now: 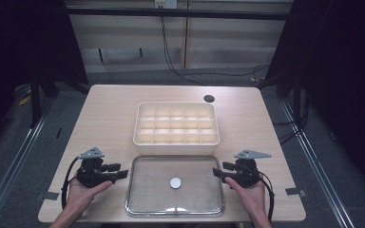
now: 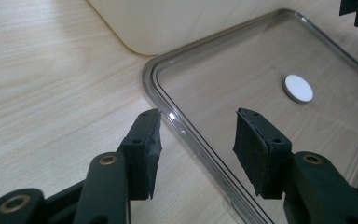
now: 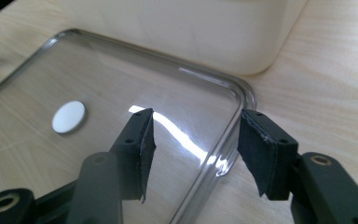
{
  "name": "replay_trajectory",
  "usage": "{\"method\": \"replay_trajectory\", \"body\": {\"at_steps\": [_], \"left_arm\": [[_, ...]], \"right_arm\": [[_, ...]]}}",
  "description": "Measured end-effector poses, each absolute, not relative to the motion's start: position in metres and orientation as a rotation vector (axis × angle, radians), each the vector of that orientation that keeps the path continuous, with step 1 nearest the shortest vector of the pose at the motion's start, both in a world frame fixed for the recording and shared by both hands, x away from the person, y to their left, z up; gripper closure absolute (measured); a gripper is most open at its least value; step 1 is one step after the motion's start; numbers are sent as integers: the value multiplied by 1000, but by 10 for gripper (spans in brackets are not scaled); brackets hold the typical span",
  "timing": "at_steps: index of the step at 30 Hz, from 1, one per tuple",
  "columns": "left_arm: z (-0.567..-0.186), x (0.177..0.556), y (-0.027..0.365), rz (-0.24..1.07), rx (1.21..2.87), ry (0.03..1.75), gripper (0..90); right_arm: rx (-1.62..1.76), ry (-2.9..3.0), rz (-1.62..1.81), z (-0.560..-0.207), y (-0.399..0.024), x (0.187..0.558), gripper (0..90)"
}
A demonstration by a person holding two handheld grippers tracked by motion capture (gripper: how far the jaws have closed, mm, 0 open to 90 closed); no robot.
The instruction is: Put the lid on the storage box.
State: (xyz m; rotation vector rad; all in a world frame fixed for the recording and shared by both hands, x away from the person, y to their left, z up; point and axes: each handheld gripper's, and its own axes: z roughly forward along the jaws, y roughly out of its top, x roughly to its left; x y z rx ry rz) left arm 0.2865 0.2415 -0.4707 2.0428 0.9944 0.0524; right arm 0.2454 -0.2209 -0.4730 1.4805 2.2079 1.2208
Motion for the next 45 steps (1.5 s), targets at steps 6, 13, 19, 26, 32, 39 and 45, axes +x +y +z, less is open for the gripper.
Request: {"method": "replay_trajectory", "body": {"at_steps": [6, 13, 19, 26, 32, 39, 45], "left_arm": [[-479, 288, 228, 49, 2095, 974, 522], [-485, 291, 224, 35, 2108, 986, 510], [-492, 295, 226, -4, 2090, 1019, 526], [-494, 291, 219, -5, 2130, 994, 537], [-495, 290, 217, 4, 2142, 981, 532], [-494, 286, 214, 4, 2164, 961, 549], [-494, 286, 214, 2, 2163, 963, 557]], "right_arm": [[1509, 2205, 1188, -480, -224, 251, 513], [1530, 2199, 1129, -490, -226, 257, 514], [1538, 2185, 1123, -492, -226, 258, 508], [1529, 2210, 1088, -496, -220, 258, 505], [1525, 2214, 1057, -499, -217, 257, 500], [1539, 2197, 1112, -502, -215, 257, 494], [1690, 2134, 1251, -505, -223, 259, 492]]}}
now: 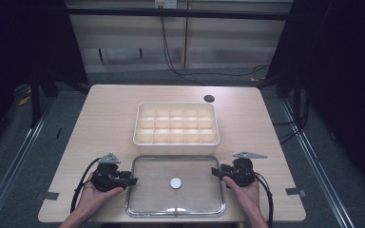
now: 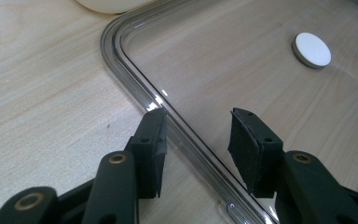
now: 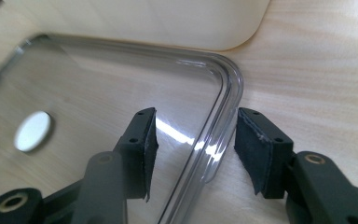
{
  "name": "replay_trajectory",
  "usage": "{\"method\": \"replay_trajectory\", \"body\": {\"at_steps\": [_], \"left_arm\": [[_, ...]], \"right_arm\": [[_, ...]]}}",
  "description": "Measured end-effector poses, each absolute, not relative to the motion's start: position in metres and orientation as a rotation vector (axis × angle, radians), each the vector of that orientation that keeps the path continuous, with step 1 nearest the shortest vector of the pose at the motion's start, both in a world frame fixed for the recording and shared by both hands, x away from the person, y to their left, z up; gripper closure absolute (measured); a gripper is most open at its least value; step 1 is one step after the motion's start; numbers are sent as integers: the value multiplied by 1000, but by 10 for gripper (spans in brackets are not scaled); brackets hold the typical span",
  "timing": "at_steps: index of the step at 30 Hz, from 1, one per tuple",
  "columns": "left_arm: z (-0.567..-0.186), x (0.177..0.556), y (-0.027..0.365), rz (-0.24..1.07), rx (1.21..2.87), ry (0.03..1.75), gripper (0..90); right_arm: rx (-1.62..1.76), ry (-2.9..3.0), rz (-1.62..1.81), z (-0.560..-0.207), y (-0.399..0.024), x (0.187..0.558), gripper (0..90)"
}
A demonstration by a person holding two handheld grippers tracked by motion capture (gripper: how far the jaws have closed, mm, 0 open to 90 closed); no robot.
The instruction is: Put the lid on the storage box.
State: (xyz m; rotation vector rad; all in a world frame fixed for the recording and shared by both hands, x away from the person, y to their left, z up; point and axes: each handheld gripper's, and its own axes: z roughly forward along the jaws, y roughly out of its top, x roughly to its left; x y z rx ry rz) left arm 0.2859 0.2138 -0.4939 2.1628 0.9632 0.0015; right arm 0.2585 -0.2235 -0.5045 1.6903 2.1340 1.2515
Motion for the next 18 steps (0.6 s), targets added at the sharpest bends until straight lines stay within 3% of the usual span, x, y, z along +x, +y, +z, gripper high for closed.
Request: {"method": "replay_trajectory", "body": {"at_steps": [18], "left_arm": [[-493, 284, 214, 10, 2175, 948, 553]], "right_arm": [[1938, 1962, 1563, -509, -244, 256, 589]]}}
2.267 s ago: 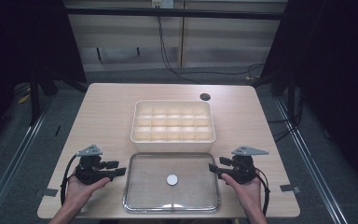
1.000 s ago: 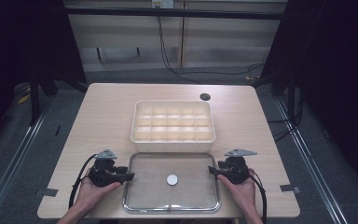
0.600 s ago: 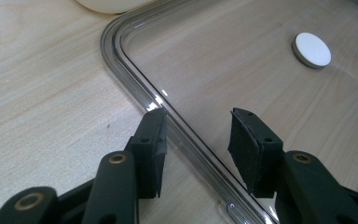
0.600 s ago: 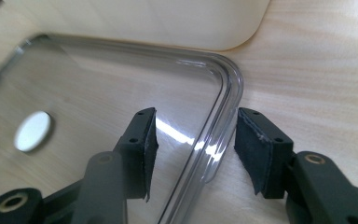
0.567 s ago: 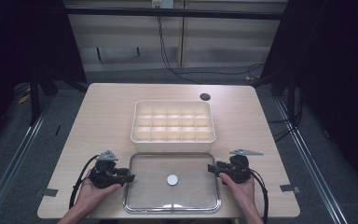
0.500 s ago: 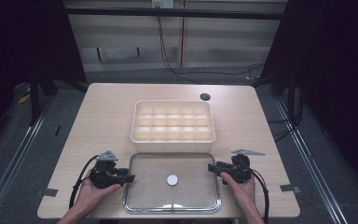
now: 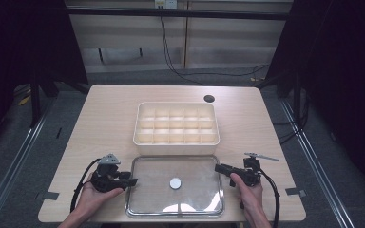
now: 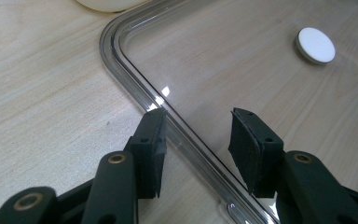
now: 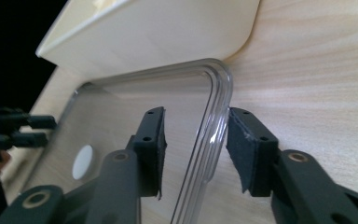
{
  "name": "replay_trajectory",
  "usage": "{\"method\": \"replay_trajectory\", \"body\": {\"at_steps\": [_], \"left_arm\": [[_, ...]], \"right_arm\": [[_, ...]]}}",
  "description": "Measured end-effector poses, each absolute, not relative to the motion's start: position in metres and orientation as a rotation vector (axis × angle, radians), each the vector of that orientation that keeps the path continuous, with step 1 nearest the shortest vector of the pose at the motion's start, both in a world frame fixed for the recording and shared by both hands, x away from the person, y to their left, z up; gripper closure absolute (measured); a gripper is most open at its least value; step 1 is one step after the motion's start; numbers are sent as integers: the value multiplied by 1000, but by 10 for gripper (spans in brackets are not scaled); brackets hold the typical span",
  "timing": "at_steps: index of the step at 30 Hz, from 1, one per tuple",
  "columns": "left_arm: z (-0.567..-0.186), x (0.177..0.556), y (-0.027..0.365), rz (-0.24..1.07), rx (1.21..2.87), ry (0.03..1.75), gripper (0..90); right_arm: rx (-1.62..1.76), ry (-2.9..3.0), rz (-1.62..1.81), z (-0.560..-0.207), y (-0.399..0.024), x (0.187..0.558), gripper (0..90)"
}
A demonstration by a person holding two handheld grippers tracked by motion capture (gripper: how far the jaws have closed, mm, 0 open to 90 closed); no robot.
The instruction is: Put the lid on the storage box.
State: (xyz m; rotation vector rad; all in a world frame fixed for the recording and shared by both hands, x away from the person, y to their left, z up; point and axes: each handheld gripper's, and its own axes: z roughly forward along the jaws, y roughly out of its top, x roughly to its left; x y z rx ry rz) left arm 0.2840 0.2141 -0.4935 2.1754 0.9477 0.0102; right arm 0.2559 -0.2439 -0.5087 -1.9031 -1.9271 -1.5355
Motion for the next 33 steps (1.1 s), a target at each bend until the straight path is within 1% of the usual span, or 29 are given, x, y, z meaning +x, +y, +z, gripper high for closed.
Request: {"method": "replay_trajectory", "body": {"at_steps": [5, 6, 7, 8, 11, 22, 26, 28, 31, 33], "left_arm": [[-493, 284, 215, 9, 2178, 948, 553], [-494, 284, 215, 3, 2175, 945, 553], [-494, 284, 214, 6, 2175, 945, 552], [-493, 284, 213, 8, 2179, 941, 553], [-494, 284, 212, -10, 2175, 933, 552], [-495, 287, 215, -1, 2159, 948, 547], [-495, 287, 216, -5, 2160, 949, 538], [-494, 287, 215, -13, 2154, 954, 509], [-494, 287, 215, 4, 2151, 959, 434], [-495, 287, 216, 1, 2145, 967, 413]], "right_arm": [[-1883, -1874, -1575, -506, -246, 254, 612], [-1856, -1864, -1578, -507, -245, 254, 650], [-1822, -1856, -1583, -508, -242, 254, 638], [-1813, -1864, -1581, -507, -240, 254, 646], [-1802, -1901, -1623, -497, -241, 255, 676], [-1674, -1941, -1579, -502, -240, 258, 654], [-1661, -1943, -1589, -500, -237, 257, 681], [-1656, -1933, -1609, -499, -238, 257, 690], [-1653, -1942, -1608, -498, -239, 256, 699], [-1645, -1943, -1616, -497, -238, 255, 702]]}}
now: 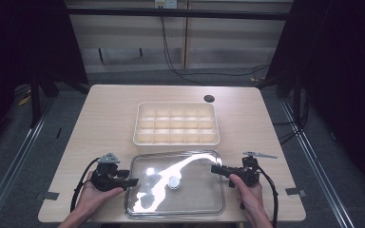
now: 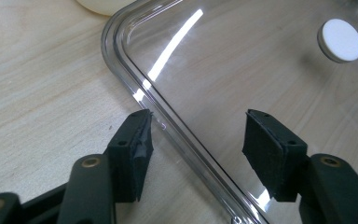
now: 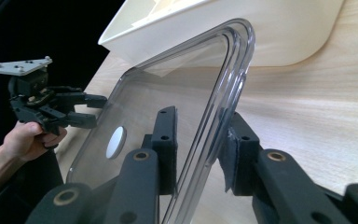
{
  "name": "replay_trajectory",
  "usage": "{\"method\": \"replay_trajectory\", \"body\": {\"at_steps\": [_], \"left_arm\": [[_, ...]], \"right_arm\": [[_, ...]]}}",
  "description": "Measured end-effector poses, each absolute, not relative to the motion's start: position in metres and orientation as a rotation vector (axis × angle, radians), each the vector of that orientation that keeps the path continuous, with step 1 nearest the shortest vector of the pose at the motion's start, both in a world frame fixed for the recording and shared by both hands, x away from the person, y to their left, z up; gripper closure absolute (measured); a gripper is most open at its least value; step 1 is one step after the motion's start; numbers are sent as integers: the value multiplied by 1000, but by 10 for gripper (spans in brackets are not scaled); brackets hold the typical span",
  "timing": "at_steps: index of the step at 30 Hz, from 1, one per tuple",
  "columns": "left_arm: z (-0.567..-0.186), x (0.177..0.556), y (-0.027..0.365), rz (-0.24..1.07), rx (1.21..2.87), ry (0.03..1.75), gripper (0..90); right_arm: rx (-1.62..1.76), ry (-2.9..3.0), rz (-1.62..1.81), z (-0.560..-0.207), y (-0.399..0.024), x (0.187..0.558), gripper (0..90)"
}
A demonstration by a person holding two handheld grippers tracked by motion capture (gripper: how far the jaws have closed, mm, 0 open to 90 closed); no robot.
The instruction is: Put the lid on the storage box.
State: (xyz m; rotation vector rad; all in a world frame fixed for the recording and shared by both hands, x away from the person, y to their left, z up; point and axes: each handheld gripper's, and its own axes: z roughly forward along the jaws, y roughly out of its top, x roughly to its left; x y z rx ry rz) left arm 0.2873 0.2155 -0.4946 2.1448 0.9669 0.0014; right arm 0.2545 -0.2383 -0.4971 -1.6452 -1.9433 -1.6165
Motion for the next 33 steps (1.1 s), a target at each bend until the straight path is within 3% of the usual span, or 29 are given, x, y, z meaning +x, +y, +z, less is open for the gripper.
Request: {"method": "replay_trajectory", "body": {"at_steps": [6, 15, 19, 33], "left_arm": [[-494, 288, 216, -9, 2146, 971, 364], [-493, 287, 217, -42, 2107, 995, 367], [-487, 285, 222, -28, 2056, 969, 489], [-475, 278, 225, -52, 1970, 920, 551]], "right_arm": [[-1628, -1945, -1641, -494, -237, 251, 712], [-1622, -1948, -1653, -493, -237, 251, 716], [-1632, -1933, -1673, -492, -241, 250, 718], [-1664, -1946, -1659, -491, -240, 249, 695]]}}
